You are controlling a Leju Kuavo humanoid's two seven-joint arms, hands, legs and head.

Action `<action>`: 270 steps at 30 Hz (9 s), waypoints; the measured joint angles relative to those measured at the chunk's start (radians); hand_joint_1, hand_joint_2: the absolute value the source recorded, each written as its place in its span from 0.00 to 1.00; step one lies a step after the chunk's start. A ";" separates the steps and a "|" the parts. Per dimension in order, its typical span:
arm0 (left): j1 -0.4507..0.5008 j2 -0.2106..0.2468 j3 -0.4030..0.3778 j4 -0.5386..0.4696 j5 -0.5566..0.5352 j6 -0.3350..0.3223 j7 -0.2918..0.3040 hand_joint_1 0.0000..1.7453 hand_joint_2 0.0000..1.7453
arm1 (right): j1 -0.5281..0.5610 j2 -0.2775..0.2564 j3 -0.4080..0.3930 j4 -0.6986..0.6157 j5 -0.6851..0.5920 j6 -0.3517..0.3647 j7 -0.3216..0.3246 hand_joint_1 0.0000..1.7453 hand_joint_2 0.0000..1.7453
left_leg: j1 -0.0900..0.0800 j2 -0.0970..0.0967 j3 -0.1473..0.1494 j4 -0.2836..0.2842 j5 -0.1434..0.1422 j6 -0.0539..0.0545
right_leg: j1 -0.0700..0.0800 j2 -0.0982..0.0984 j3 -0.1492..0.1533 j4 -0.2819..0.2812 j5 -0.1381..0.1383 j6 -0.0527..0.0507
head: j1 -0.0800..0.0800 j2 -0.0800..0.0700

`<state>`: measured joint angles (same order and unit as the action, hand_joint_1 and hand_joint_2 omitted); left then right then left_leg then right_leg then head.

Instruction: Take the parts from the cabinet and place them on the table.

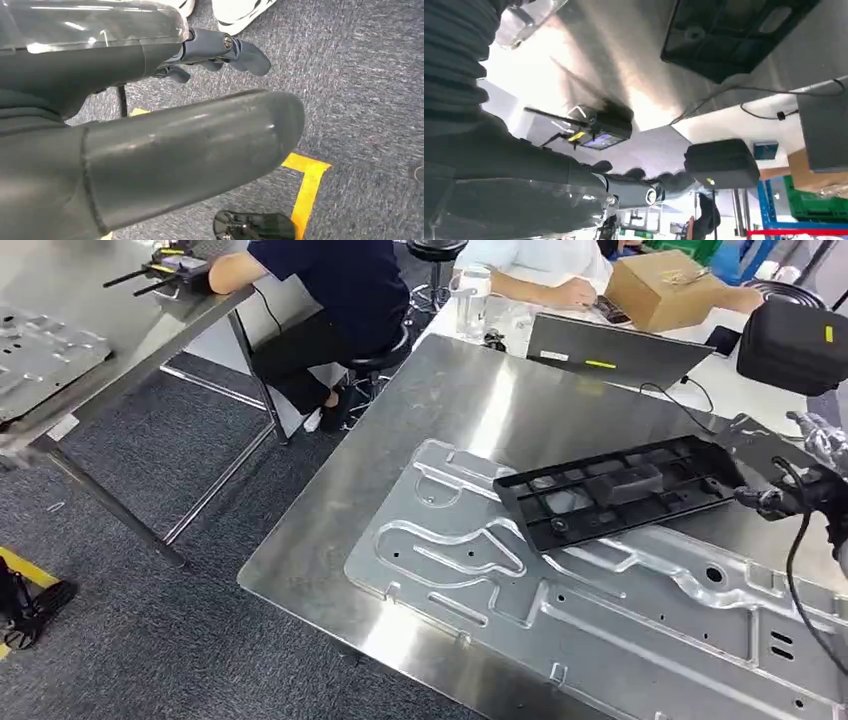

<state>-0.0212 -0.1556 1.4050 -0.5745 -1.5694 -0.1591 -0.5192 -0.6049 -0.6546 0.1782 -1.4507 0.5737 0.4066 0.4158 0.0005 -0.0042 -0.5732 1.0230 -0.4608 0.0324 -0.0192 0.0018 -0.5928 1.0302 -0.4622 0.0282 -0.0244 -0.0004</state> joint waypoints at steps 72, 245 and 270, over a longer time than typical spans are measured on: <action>0.030 -0.137 0.029 -0.153 0.000 -0.090 -0.019 0.00 0.00 | 1.282 0.694 -0.183 -0.738 -0.311 -0.609 -0.607 0.00 0.00 | 0.013 0.009 -0.060 0.275 -0.117 -0.050 | 0.006 -0.019 0.036 -0.041 0.001 -0.049 | -0.004 0.000; 0.009 -0.125 0.024 -0.140 0.000 -0.051 0.014 0.00 0.00 | 0.932 1.006 -0.865 0.540 0.107 -0.016 -0.161 0.00 0.00 | 0.007 -0.110 0.027 -0.001 -0.033 -0.014 | 0.060 0.100 0.046 -0.002 -0.035 -0.104 | -0.004 0.000; 0.017 -0.110 0.024 -0.139 0.000 -0.062 0.018 0.00 0.00 | 0.866 1.009 -0.969 0.630 0.207 -0.016 -0.214 0.00 0.00 | 0.020 -0.034 0.025 -0.009 -0.023 -0.016 | 0.009 -0.005 -0.052 0.305 -0.229 -0.024 | -0.005 0.000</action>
<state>-0.0042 -0.2655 1.4286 -0.7137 -1.5694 -0.2209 -0.5013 0.2607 0.3544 -0.7908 -0.8209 0.7805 0.3910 0.2018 0.0207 -0.0378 -0.5485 1.0141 -0.4843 0.0165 -0.0099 -0.0033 -0.6444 1.3355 -0.6908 0.0041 -0.0290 -0.0004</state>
